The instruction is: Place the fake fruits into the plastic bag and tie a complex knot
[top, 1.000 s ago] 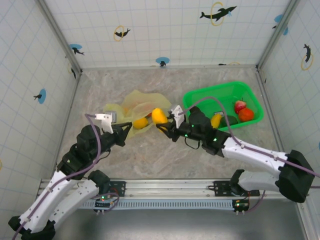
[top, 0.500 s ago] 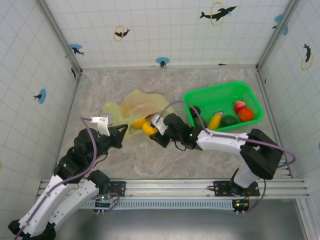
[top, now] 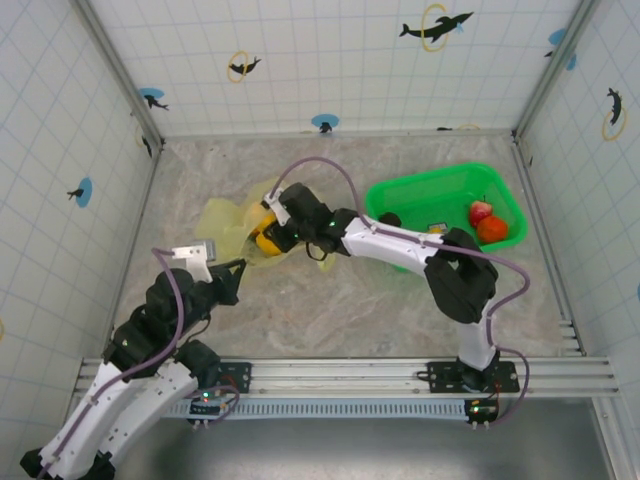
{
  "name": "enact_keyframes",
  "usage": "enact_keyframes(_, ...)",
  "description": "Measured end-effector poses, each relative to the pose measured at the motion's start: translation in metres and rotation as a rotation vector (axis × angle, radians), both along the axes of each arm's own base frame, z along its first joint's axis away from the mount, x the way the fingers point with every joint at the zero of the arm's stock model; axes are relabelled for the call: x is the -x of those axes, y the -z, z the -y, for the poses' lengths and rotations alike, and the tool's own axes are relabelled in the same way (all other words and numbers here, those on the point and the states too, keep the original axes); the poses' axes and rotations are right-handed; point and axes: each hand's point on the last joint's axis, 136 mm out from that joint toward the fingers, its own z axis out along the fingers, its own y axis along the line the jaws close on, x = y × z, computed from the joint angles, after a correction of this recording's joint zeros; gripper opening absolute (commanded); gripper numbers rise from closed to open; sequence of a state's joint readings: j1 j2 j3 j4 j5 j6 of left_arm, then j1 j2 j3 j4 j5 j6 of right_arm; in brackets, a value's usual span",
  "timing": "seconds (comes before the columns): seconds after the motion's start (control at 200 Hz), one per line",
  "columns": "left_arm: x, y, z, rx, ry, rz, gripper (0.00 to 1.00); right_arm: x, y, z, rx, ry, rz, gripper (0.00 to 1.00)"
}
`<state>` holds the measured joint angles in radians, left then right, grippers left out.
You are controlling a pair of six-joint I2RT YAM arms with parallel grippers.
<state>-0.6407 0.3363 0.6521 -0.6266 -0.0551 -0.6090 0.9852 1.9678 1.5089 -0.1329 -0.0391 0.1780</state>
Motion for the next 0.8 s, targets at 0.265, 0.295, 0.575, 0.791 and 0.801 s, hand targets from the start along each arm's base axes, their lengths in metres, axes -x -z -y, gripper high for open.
enact_keyframes(0.265, 0.002, 0.005, -0.015, -0.014, -0.066, -0.014, 0.00, 0.025, 0.076, 0.024, 0.163, 0.058, -0.051, 0.40)
enact_keyframes(0.295, 0.002, 0.006, -0.015, -0.017, -0.069, -0.016, 0.00, 0.025, 0.080, 0.027, 0.171, 0.062, -0.053, 0.40)
enact_keyframes(0.575, -0.002, 0.005, -0.012, -0.040, -0.065, -0.027, 0.00, 0.020, 0.070, 0.018, 0.108, 0.062, -0.047, 0.46)
enact_keyframes(0.791, -0.013, -0.019, -0.003, -0.052, -0.045, 0.014, 0.00, -0.004, 0.018, -0.032, -0.052, 0.064, 0.019, 0.53)
enact_keyframes(0.801, -0.014, -0.021, -0.002, -0.051, -0.042, 0.018, 0.00, -0.006, 0.016, -0.034, -0.058, 0.065, 0.021, 0.54)
